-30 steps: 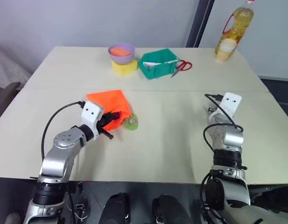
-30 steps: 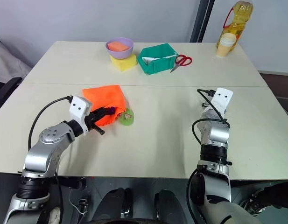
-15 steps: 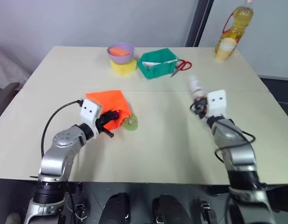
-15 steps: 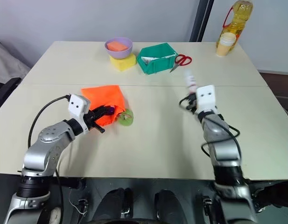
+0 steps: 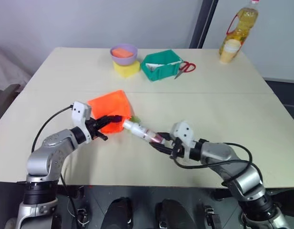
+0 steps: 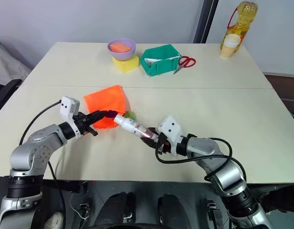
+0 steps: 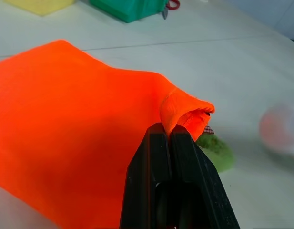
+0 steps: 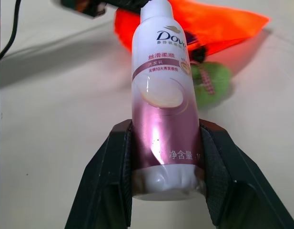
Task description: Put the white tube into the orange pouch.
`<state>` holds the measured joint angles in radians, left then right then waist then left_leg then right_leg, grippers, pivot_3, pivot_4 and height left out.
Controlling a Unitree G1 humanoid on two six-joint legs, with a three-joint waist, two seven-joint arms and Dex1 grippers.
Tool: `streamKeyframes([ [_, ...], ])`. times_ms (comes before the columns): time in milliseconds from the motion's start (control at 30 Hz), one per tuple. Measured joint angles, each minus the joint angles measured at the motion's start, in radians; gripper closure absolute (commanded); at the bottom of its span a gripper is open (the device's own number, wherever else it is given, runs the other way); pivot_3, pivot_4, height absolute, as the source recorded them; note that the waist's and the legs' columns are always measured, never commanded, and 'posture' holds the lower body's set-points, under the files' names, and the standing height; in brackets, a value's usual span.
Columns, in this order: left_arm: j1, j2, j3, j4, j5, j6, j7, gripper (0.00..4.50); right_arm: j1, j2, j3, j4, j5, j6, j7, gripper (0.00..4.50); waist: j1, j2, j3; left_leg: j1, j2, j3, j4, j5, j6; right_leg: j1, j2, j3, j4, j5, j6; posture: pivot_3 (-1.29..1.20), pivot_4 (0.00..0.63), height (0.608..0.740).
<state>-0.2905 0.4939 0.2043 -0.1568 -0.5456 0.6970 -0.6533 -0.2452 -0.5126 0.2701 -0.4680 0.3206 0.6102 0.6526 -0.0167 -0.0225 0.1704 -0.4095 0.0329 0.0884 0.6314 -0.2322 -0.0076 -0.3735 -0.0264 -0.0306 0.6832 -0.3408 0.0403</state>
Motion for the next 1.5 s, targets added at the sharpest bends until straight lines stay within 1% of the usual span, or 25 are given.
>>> streamKeyframes([
  [200, 0.001, 0.013, 0.005, -0.004, -0.034, 0.023, -0.011, 4.50, -0.038, 0.083, 0.065, 0.070, -0.072, 0.032, -0.067, 2.81, 0.001, 0.000, 0.000, 0.000, 0.000, 0.000, 0.000, 0.000, 0.000, 0.000, 0.000, 0.000, 0.000, 0.000, 0.000, 0.00, 0.150, 0.737],
  [367, 0.002, 0.019, 0.002, -0.021, -0.036, 0.032, -0.022, 4.50, -0.057, 0.127, 0.106, 0.104, -0.107, 0.038, -0.087, 2.81, 0.000, 0.000, 0.000, 0.000, 0.000, 0.000, 0.000, 0.000, 0.000, 0.000, 0.000, 0.000, 0.000, 0.000, 0.000, 0.00, 0.150, 0.737],
  [667, 0.012, 0.020, -0.067, -0.072, -0.034, 0.034, -0.038, 4.50, -0.095, 0.166, 0.107, 0.125, -0.122, 0.063, -0.095, 2.81, 0.000, 0.000, 0.000, 0.000, 0.000, 0.000, 0.000, 0.000, 0.000, 0.000, 0.000, 0.000, 0.000, 0.000, 0.000, 0.00, 0.150, 0.737],
  [967, 0.022, 0.009, -0.141, -0.153, -0.035, 0.046, -0.033, 4.50, -0.162, 0.272, 0.099, 0.166, -0.109, 0.179, -0.140, 2.81, -0.002, 0.000, 0.000, 0.000, 0.000, 0.000, 0.000, 0.000, 0.000, 0.000, 0.000, 0.000, 0.000, 0.000, 0.000, 0.00, 0.150, 0.737],
  [1100, 0.023, -0.007, -0.152, -0.175, -0.053, 0.067, -0.024, 4.50, -0.210, 0.374, 0.053, 0.211, -0.097, 0.258, -0.206, 2.81, -0.002, 0.000, 0.000, 0.000, 0.000, 0.000, 0.000, 0.000, 0.000, 0.000, 0.000, 0.000, 0.000, 0.000, 0.000, 0.00, 0.150, 0.737],
  [1300, 0.023, -0.007, -0.148, -0.196, -0.076, 0.091, -0.012, 4.50, -0.228, 0.527, -0.035, 0.263, -0.066, 0.359, -0.323, 2.81, -0.004, 0.000, 0.000, -0.001, 0.000, 0.000, -0.001, 0.000, 0.000, -0.001, 0.000, 0.000, 0.000, 0.000, 0.000, 0.00, 0.150, 0.737],
  [1500, 0.019, -0.006, -0.132, -0.221, -0.114, 0.123, 0.008, 4.50, -0.264, 0.626, -0.111, 0.317, -0.061, 0.397, -0.427, 2.81, -0.004, 0.000, 0.000, -0.001, 0.000, 0.000, -0.001, 0.000, 0.000, -0.001, -0.001, 0.000, 0.000, 0.000, 0.000, 0.00, 0.150, 0.737],
])
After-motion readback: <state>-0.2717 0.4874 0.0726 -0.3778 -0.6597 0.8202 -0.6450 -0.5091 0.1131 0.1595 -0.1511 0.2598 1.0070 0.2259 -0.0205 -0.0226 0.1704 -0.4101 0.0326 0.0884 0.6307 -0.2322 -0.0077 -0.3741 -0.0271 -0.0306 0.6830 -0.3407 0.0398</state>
